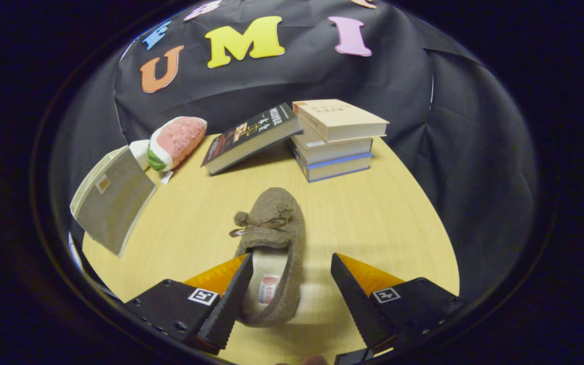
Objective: Open the storage box then place both shoes into the box .Put the left shoe in first, then the right shoe, with the right side of both shoes facing outward in a uniform manner.
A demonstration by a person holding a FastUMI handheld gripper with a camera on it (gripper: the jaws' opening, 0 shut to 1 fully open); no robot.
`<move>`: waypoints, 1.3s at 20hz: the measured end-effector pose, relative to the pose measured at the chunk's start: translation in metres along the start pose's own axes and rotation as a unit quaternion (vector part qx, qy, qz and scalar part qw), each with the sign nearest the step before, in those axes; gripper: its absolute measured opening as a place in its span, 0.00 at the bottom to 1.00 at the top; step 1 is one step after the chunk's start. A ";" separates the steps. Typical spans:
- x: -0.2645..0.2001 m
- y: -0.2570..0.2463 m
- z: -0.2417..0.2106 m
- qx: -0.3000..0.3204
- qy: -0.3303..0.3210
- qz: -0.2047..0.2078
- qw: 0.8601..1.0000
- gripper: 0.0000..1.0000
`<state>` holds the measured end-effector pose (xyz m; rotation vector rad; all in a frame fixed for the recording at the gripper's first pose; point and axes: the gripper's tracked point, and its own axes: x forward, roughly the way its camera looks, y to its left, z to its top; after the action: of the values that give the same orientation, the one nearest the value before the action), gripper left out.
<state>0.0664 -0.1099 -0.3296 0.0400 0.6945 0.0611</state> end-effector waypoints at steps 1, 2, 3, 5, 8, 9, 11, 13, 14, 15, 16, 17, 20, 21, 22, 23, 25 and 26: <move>0.007 -0.001 -0.001 0.002 0.005 -0.001 1.000 0.94; 0.014 -0.001 -0.004 0.006 0.010 0.001 1.000 0.84; 0.019 -0.001 -0.004 0.009 0.013 -0.001 1.000 0.74; 0.028 -0.001 -0.006 0.023 0.019 0.002 1.000 0.54; 0.029 0.003 -0.006 0.038 0.024 0.003 0.999 0.25; 0.029 0.001 -0.006 0.041 0.027 0.000 0.999 0.17; 0.028 -0.001 -0.007 0.064 0.033 0.000 0.997 0.00; 0.024 -0.002 -0.007 0.086 0.038 0.002 0.996 0.01; 0.022 -0.002 -0.007 0.097 0.042 0.003 0.994 0.00; 0.018 -0.001 -0.007 0.107 0.045 0.003 0.993 0.00; 0.014 -0.001 -0.006 0.114 0.046 0.002 0.992 0.00; 0.007 0.001 -0.004 0.122 0.045 0.001 0.992 0.00; -0.014 0.013 0.007 0.146 0.040 -0.001 0.988 0.00; -0.021 0.019 0.011 0.149 0.037 -0.004 0.988 0.00; -0.029 0.028 0.013 0.148 0.035 -0.007 0.988 0.00; -0.039 0.037 0.017 0.145 0.031 -0.010 0.989 0.00; -0.059 0.061 0.029 0.147 0.019 -0.009 0.989 0.00; -0.067 0.075 0.036 0.150 0.013 -0.007 0.989 0.00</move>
<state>0.0344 -0.0404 -0.2549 0.3234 0.7262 -0.0565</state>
